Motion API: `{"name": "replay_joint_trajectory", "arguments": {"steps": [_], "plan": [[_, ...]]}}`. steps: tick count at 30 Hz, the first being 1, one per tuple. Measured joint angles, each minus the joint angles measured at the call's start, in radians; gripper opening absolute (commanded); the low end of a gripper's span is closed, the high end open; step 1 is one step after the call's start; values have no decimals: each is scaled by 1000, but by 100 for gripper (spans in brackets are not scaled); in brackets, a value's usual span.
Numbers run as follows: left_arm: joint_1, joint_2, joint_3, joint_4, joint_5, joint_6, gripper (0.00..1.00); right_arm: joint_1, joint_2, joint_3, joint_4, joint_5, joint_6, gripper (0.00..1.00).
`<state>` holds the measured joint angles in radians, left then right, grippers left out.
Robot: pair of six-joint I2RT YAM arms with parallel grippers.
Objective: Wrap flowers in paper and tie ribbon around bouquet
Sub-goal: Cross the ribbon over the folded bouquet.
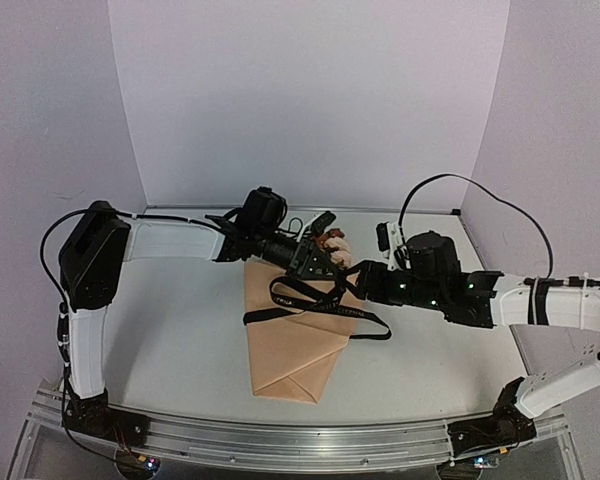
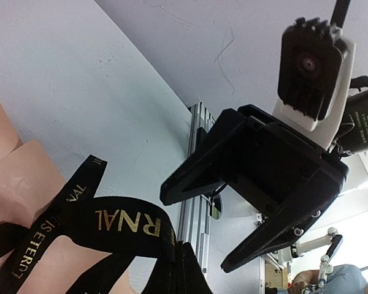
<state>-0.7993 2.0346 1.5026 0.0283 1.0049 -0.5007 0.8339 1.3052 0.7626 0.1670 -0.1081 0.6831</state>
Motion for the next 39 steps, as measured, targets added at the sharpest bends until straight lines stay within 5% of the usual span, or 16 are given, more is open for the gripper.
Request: {"name": "replay_joint_trajectory", "arguments": {"steps": [17, 25, 39], "plan": [[19, 18, 2, 3, 22, -37, 0, 40, 41, 33, -91, 124, -42, 62], [20, -170, -165, 33, -63, 13, 0, 1, -56, 120, -282, 212, -1, 65], [31, -697, -577, 77, -361, 57, 0, -71, 483, 600, -576, -17, -151, 57]]}}
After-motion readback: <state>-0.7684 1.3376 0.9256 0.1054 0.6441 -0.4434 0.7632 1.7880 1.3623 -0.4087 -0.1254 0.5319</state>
